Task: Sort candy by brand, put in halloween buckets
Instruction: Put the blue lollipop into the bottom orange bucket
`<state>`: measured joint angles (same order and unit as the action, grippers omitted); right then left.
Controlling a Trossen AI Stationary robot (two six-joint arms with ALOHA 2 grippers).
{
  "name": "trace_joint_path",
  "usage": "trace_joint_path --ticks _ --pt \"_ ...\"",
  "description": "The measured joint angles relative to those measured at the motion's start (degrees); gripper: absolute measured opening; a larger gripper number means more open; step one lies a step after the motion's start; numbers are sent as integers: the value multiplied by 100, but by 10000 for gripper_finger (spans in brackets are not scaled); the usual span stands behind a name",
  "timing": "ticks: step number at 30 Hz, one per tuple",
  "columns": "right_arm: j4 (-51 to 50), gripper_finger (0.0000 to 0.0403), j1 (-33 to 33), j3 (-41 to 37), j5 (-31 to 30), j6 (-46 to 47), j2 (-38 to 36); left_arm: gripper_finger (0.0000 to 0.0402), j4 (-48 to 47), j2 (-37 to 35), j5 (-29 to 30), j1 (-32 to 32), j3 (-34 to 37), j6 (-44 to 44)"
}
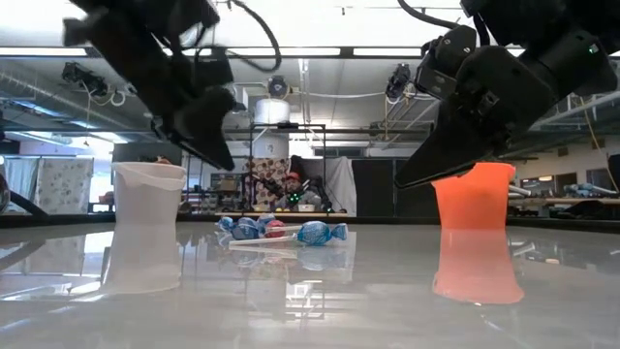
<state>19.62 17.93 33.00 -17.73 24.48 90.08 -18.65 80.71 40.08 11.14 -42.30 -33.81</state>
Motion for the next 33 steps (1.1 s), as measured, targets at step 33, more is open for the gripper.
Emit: trace_joint_path --ticks 33 --pt "138 83 232 1 493 117 0 172 514 1313 -991 -930 21 -3698"
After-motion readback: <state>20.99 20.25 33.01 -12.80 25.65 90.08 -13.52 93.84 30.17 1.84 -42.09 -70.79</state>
